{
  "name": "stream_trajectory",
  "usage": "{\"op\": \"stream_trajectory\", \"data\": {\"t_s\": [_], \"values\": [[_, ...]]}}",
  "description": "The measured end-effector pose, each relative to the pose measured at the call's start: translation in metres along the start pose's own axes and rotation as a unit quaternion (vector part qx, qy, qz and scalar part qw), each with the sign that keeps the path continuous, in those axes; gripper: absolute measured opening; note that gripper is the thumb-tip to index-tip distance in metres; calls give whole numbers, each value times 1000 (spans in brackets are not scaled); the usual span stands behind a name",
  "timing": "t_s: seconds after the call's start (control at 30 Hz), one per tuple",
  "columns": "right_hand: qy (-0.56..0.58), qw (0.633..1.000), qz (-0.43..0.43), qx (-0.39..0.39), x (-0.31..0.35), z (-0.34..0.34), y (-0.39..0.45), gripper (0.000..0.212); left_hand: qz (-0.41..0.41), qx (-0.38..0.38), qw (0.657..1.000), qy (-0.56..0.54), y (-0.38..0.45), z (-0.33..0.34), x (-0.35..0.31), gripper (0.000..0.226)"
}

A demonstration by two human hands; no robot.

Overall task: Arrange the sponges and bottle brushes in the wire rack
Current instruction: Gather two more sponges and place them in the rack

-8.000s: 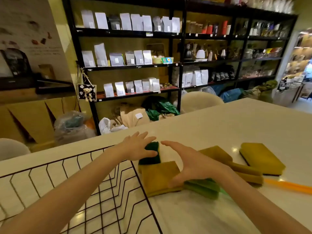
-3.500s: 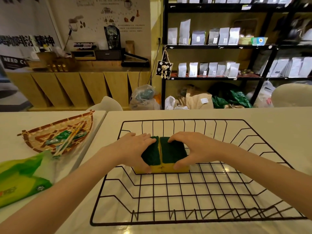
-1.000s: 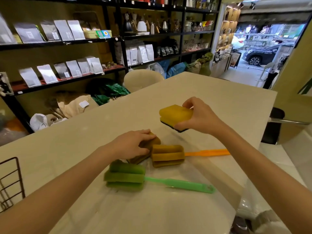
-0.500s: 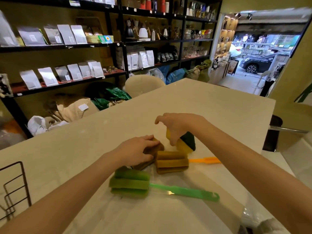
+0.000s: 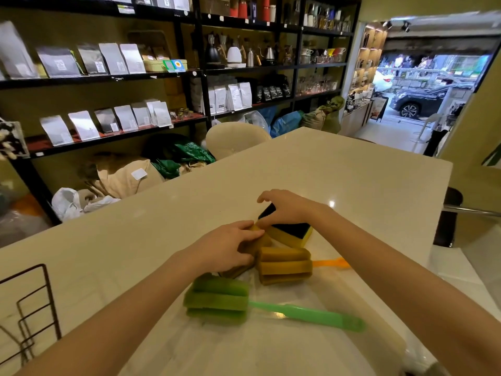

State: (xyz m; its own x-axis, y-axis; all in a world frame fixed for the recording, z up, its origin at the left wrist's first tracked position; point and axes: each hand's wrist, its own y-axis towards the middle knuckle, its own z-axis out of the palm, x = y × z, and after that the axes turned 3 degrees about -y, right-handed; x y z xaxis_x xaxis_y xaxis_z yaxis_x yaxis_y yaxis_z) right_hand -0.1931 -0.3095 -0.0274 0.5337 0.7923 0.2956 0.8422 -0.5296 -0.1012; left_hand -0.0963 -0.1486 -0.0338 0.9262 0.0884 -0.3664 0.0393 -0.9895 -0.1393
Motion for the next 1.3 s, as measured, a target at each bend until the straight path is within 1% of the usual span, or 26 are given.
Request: {"op": "stream_trajectory", "data": {"t_s": [0.1,0.17,0.27,0.33,0.4,0.47,0.57,0.63,0.7,0.8,0.9,0.97,1.0,1.03,1.1,1.23,1.3], "values": [[14,1000,7,-23,-4,-9,-15,64,-10,5,1000,11,-2,-1,-2,69],[12,999,24,-22,-9,-13,-27,62,-23,7,999,43,-3,-1,-4,74],[0,999,38,-18,-14,-8,-44,59,-33,-11,994,106,-6,0,-7,79],[-5,999,38,-35,-15,-1,-52,55,-35,-28,991,123,-6,1,-8,78],[-2,998,37,-58,-13,4,-56,53,-38,-46,993,98,-4,0,-7,73],[2,997,37,-70,-12,6,-56,53,-46,-69,996,44,-4,-5,-5,65],[2,997,41,-72,-13,6,-54,54,-81,-126,985,-81,-5,-16,-3,49],[2,996,46,-70,-13,4,-53,55,-116,-163,963,-181,-4,-21,-3,38],[1,997,47,-66,-13,2,-52,56,-163,-192,929,-271,-2,-24,0,32],[2,997,49,-67,-12,2,-51,56,-225,-201,853,-427,-1,-23,7,28],[7,996,53,-68,-12,4,-52,55,-257,-183,767,-559,-1,-18,11,31],[11,996,53,-69,-13,5,-52,55,-271,-176,725,-608,-1,-13,14,34],[12,996,52,-69,-13,5,-52,55,-279,-178,713,-618,0,-10,16,36],[13,996,52,-68,-13,5,-52,55,-286,-179,708,-621,0,-8,16,37],[11,996,52,-66,-13,4,-52,55,-305,-177,716,-602,1,-3,16,37],[6,996,56,-64,-13,4,-51,56,-320,-188,766,-525,3,3,17,44],[5,996,57,-63,-13,4,-51,57,-323,-200,792,-479,5,3,20,43]]}}
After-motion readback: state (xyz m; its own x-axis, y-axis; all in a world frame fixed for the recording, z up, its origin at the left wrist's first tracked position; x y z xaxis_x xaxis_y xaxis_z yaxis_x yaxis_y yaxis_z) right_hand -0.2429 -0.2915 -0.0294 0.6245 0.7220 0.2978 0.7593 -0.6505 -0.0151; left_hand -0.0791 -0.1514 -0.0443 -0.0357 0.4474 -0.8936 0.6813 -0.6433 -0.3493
